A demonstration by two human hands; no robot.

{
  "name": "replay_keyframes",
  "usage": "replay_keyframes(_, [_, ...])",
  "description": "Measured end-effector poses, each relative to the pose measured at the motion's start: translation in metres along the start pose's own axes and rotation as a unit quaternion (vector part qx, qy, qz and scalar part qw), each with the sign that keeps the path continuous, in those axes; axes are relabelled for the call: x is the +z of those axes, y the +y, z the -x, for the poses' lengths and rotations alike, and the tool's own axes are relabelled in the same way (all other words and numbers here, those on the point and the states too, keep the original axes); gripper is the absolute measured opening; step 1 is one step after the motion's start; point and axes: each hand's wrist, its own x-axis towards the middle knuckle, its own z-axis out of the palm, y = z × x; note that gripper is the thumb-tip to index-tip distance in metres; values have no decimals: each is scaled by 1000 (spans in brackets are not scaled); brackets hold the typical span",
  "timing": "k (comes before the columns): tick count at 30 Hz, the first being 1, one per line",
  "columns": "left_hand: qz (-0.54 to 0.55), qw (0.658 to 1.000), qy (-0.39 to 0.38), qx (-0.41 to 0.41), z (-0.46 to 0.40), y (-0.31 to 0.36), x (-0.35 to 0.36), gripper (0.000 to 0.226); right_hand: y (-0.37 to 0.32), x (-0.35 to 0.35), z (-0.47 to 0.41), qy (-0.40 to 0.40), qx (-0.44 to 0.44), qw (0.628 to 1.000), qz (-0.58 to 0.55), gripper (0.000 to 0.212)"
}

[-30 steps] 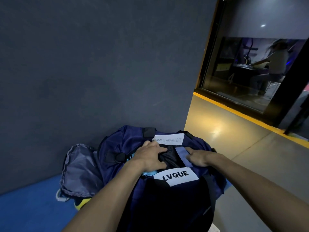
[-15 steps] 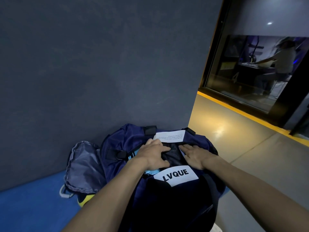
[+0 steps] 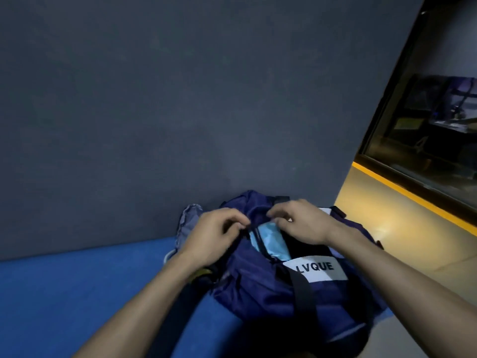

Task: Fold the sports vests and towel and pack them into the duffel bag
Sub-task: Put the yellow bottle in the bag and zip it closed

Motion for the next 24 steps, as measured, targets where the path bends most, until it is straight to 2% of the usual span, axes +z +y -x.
replay_keyframes(3, [-74,985,98,-120,54,-43,-50,19,-61,22,-9,51,-92,994,-25,27])
replay_keyframes(6, [-108,959,66,-255,97,-74,-70,16,-117,61,-17,50,-99,993,34,48])
replay_keyframes(9, [-28,939,-10,-342,110,-88,-61,12,-153,98,-25,27,-66,987,142,60])
replay_keyframes(12, [38,931,-69,-358,101,-81,-40,36,-163,115,-30,77,-15,987,143,36])
replay_keyframes(15, [61,929,-70,-358,84,-64,-27,32,-157,115,-33,118,66,990,30,21])
replay_keyframes(17, [70,927,-60,-364,76,-65,-21,52,-150,119,-33,132,77,987,-41,15])
replay_keyframes(19, [34,921,-63,-384,71,-67,-16,75,-146,123,-32,147,60,984,-82,15])
replay_keyframes(21, [16,915,-68,-398,70,-70,-15,76,-145,127,-29,154,43,984,-83,17])
replay_keyframes(24, [114,900,-58,-417,73,-65,-30,53,-146,129,-23,178,6,978,-112,11])
